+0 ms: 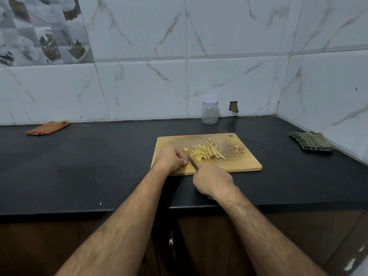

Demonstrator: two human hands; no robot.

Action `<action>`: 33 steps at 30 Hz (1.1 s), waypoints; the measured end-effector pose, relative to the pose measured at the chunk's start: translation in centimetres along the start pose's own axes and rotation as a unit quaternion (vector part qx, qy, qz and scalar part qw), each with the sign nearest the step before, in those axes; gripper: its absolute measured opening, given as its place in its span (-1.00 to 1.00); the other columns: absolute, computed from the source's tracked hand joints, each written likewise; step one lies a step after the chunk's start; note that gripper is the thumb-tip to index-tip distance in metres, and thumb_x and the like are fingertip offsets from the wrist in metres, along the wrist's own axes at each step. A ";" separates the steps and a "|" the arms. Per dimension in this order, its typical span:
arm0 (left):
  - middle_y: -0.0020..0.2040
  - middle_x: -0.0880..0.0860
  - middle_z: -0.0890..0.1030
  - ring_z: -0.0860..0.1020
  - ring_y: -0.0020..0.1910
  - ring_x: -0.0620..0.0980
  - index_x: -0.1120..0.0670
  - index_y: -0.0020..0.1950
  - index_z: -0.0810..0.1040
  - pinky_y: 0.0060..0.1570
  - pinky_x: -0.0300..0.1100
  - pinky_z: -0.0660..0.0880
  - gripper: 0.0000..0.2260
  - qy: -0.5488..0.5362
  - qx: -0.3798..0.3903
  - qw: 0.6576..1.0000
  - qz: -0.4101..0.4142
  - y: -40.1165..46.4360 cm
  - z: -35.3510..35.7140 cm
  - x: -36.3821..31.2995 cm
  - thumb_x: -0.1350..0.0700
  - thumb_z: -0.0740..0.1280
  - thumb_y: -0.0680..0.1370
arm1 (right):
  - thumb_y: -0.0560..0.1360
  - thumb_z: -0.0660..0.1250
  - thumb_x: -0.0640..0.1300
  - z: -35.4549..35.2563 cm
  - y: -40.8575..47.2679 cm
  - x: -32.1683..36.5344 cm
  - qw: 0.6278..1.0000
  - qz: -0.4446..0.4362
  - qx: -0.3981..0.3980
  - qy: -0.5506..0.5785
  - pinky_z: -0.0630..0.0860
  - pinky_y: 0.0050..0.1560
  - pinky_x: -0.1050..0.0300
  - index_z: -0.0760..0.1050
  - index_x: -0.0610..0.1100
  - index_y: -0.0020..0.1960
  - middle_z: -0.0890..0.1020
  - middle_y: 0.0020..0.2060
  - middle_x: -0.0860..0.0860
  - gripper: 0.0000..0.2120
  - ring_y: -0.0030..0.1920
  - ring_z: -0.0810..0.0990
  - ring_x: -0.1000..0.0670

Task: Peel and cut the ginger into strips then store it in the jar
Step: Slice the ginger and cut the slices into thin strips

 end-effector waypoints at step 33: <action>-0.36 -0.02 0.59 0.47 -0.45 -0.10 0.10 -0.10 0.71 -0.36 -0.27 0.45 -0.92 0.050 0.018 0.998 -0.012 0.4 0.2 -0.2 0.12 0.45 0.54 | 0.56 0.18 -0.22 1.0 0.3 1.1 0.997 0.032 0.066 0.023 0.34 -0.47 0.21 0.46 -0.18 -0.13 0.59 -0.35 -0.06 -0.87 -0.42 0.54 0.00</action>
Point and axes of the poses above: each hand's wrist, its own y-axis towards the middle knuckle, its own z-axis out of the palm, x = y × z, the point moved 10 cm from there along y, towards the middle knuckle
